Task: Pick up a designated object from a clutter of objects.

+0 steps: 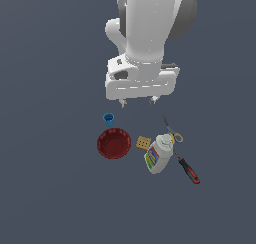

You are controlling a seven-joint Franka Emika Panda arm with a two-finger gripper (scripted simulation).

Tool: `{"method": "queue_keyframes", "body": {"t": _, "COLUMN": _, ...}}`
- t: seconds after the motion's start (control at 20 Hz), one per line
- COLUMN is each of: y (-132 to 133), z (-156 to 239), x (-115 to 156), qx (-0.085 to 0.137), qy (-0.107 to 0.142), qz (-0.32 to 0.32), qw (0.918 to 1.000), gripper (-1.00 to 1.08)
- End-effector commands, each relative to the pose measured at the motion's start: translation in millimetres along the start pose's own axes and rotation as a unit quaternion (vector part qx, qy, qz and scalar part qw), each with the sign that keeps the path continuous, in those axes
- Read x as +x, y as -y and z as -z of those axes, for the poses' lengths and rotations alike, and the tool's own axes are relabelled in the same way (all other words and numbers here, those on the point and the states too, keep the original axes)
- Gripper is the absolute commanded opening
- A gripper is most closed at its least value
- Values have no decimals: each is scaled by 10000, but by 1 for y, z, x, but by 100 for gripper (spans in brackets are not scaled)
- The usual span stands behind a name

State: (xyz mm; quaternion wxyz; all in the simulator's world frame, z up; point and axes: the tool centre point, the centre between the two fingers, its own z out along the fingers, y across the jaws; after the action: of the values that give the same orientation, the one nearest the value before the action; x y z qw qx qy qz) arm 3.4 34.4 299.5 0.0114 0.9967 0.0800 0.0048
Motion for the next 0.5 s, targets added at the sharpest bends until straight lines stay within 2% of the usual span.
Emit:
{"method": "queue_keyframes", "body": {"t": 0.0, "y": -6, "z": -11, "x": -3, "qx": 13, "qy": 6, "qz": 41, "qw": 10000, "gripper": 100}}
{"method": "queue_keyframes", "body": {"t": 0.45, "y": -42, "z": -75, "x": -28, "qx": 81, "qy": 12, "qz": 300, "qw": 9995, "gripper": 100}}
